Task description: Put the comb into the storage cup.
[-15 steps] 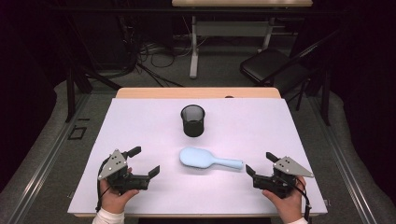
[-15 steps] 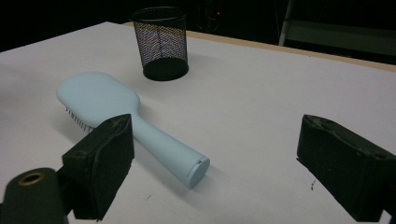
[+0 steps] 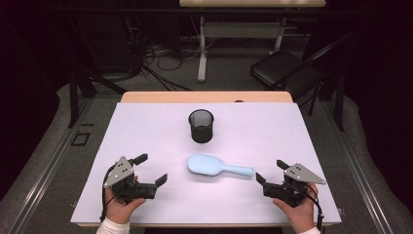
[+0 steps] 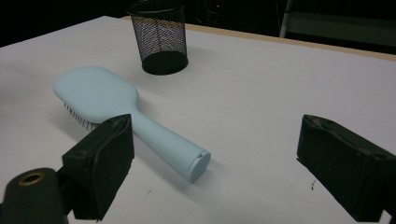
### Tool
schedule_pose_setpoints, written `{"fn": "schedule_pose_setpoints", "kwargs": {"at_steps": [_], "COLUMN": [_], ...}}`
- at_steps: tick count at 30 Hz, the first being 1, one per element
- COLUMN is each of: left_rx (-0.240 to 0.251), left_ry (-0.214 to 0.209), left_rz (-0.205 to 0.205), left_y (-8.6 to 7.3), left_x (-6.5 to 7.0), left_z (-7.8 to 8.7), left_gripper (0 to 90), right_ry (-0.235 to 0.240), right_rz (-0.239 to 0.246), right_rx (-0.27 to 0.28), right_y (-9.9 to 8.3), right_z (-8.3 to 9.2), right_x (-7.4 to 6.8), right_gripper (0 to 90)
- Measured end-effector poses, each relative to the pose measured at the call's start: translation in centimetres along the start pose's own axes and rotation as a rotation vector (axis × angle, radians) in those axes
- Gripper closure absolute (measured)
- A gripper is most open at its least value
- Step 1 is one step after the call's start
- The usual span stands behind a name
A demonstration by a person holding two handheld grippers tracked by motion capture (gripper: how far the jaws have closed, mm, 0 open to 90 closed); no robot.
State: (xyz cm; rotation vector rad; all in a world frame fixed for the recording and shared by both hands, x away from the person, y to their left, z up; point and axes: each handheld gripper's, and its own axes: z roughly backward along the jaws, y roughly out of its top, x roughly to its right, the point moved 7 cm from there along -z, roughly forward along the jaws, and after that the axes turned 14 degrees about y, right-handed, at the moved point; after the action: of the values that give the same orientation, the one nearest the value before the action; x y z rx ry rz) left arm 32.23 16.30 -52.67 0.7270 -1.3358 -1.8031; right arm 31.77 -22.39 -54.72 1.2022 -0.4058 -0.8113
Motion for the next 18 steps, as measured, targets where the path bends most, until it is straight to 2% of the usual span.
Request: {"fn": "schedule_pose_setpoints", "kwargs": {"at_steps": [5, 9, 18], "left_rx": [0.0, -0.011, -0.019], "left_ry": [-0.002, -0.007, -0.006], "left_rz": [0.004, 0.0, 0.005], "left_y": [0.04, -0.01, -0.09], "left_x": [-0.01, 0.04, 0.05], "left_z": [-0.27, -0.53, -0.75], "left_gripper": [1.3, 1.3, 1.5], "right_ry": [0.004, 0.008, -0.008], "right_rz": [-0.018, -0.02, 0.02], "right_rx": [0.016, 0.006, -0.036], "right_y": [-0.04, -0.23, -0.51], "right_z": [0.32, 0.44, 0.09], "right_x": [0.25, 0.25, -0.23], "right_gripper": [10.5, 10.5, 10.8]}}
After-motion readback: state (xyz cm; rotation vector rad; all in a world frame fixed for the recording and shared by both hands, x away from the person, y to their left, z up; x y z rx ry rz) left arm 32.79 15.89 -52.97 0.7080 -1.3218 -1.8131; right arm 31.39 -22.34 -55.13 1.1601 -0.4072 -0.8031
